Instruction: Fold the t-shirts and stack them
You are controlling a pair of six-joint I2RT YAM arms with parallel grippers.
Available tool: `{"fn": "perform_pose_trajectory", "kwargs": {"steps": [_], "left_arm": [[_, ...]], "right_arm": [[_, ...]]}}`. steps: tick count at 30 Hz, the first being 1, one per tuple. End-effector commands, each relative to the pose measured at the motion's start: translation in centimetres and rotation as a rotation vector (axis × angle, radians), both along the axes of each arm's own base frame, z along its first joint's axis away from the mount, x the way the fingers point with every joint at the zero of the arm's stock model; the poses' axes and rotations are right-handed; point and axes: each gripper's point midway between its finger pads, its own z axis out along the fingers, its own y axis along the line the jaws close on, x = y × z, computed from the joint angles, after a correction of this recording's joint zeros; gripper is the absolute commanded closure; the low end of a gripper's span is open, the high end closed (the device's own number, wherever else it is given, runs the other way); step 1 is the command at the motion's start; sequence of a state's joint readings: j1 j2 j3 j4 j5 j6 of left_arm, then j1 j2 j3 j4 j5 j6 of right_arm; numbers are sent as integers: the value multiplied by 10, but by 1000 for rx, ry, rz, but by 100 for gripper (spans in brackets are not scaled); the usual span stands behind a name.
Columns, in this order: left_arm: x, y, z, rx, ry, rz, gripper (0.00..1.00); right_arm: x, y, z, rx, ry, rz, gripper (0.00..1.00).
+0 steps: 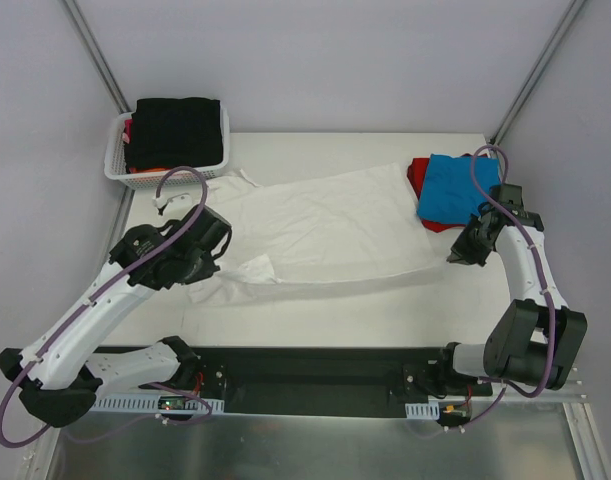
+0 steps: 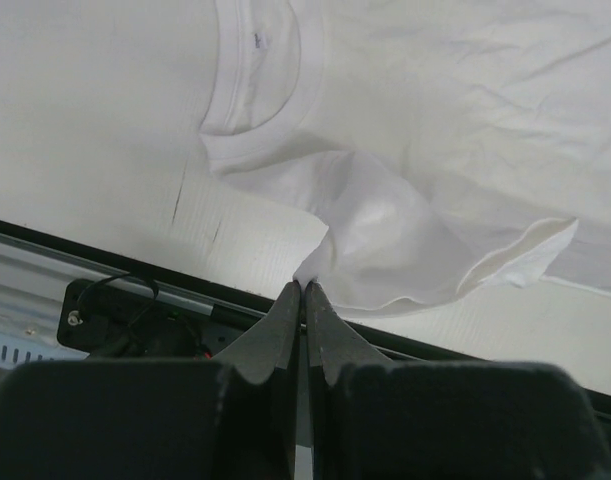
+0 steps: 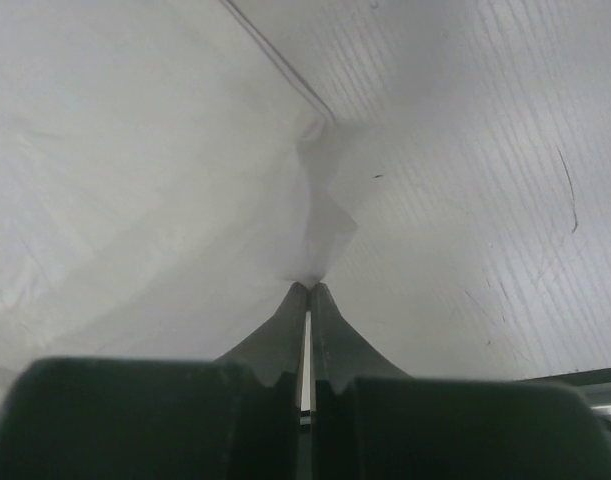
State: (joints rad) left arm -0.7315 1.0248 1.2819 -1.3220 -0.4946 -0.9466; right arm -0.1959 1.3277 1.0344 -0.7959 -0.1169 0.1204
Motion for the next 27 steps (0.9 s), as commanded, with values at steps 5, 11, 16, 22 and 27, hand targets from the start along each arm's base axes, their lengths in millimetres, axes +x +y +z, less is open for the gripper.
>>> {"fn": "perform_pose_trajectory", "kwargs": {"steps": [5,11,16,22,27], "left_arm": [[-29,35,12,94,58,19,100],[-31,33,11,73,67,31,100],[-35,26,-6,80,163,34,100],[-49,10,-22,22,201,39,100],[-59,-1,-7,-105,174,9,100]], "right_arm": [[10,-1,10,5,-49,8,99],[13,-3,17,-1,-65,1,99],[13,-1,18,6,-68,8,99],[3,3,14,17,-71,6,99],[-5,7,18,27,-83,6,99]]}}
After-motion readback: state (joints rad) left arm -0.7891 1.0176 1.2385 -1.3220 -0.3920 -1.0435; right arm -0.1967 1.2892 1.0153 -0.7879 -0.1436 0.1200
